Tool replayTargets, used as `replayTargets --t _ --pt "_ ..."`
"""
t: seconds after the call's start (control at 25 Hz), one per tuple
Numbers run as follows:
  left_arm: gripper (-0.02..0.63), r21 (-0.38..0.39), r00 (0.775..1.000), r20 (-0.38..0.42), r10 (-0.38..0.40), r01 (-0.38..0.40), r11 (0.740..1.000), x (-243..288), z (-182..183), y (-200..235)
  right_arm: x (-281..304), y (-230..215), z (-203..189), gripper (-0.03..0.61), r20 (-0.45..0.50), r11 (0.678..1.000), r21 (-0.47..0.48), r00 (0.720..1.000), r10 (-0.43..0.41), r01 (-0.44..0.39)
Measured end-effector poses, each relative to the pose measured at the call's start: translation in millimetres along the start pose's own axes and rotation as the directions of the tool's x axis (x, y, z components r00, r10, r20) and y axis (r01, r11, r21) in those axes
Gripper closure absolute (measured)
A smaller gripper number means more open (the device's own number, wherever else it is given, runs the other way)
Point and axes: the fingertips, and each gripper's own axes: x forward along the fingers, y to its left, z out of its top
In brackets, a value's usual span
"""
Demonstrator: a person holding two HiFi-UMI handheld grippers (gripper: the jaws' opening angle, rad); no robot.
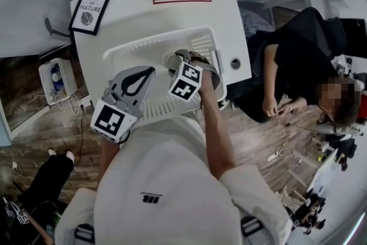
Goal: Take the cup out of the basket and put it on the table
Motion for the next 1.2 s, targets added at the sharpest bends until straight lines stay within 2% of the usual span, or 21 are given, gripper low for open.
replayTargets --t 0.84,1.2 --pt "0.604 0.069 0.996 0.003 -0.095 0.094 0.993 -11 13 -17 -66 10 5 0.301 0.032 0.988 0.083 0.991 -0.132 0.129" --pt "0.604 0.103 0.989 -0.014 -0.149 0.15 0.983 1 16 -34 -84 10 1 0.301 0.056 0.978 0.124 0.983 -0.176 0.168"
